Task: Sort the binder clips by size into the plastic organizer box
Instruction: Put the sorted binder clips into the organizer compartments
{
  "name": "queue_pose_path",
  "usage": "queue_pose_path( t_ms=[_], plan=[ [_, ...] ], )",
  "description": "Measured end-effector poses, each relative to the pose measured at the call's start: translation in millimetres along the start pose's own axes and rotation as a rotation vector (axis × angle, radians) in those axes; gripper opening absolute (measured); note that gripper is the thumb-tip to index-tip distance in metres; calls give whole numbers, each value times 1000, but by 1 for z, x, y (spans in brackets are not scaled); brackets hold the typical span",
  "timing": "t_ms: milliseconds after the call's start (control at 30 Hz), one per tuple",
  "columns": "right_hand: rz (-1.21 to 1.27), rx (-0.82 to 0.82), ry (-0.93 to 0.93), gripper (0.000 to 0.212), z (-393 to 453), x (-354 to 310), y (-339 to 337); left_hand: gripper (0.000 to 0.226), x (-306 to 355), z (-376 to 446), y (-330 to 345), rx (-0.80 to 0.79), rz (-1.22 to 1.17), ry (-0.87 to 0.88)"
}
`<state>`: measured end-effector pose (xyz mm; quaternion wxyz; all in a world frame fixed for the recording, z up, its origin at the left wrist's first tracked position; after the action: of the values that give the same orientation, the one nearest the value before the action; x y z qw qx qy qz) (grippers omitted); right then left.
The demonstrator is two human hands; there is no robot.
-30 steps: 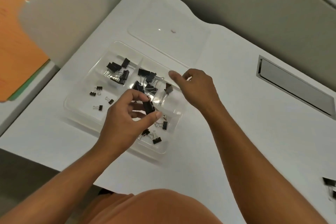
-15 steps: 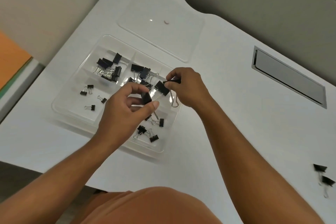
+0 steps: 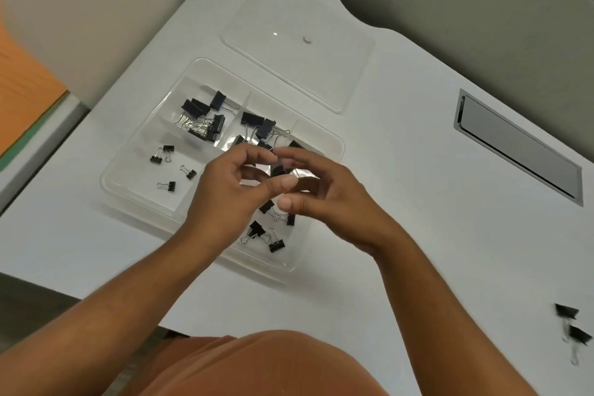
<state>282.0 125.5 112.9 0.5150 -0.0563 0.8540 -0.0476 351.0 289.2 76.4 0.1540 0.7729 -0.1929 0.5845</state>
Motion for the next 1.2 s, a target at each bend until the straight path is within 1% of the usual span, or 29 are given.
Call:
queue_pose_path(
  t_ms=[67, 133, 200, 267, 333, 433, 533, 600, 667, 700, 767, 867, 967, 1067, 1200],
  plan=[
    [-26, 114, -26, 49, -3, 3, -3, 38, -3, 0, 4, -39, -63, -25],
    [-91, 233, -19, 40, -3, 4, -8, 42, -3, 0, 9, -71, -67, -44],
    [-264, 343, -22, 41, 2, 7, -16, 45, -1, -1, 12, -62, -20, -54],
    [-455, 415, -59, 45, 11, 8, -24, 41, -3, -2, 11, -21, 11, -58],
    [-598, 456, -45, 45, 24, 10, -30, 32, -5, -3, 8, 15, 36, -59],
    [-731, 503, 59, 41, 48, 14, -35, 23, -7, -5, 2, 33, 72, -44],
    [-1072, 536, 165, 37, 63, 19, -34, 21, -8, -8, -2, 51, 98, -21],
    [-1182, 519, 227, 40, 66, 23, -33, 20, -9, -9, -5, 64, 106, -11],
    [-1161, 527, 245, 47, 63, 26, -34, 20, -8, -11, -6, 76, 104, -2],
    [-1126, 556, 225, 47, 60, 27, -35, 19, -8, -12, -7, 82, 101, 5],
    [-1013, 647, 151, 40, 50, 30, -37, 19, -8, -12, -7, 94, 97, 16],
    [-707, 795, 14, 24, 27, 35, -38, 17, -7, -14, -4, 108, 88, 33],
    [-494, 856, -44, 16, -3, 42, -33, 16, -4, -17, 9, 97, 87, 65],
    [-404, 858, -29, 21, -34, 56, -27, 16, 0, -21, 40, 28, 107, 99],
    [-383, 935, -38, 25, -69, 80, -28, 19, 1, -32, 101, -132, 172, 204]
  ],
)
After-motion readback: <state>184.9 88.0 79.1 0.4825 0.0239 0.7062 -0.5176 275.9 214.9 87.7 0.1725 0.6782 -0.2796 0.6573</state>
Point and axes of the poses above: each hand's wrist, its own z-axis towards the middle knuckle, its own y-axis out of the palm, x = y × z, the point moved 2 cm from there along z, towards the middle knuckle, and after that the axes turned 3 degrees about y, right-handed, at the moved point
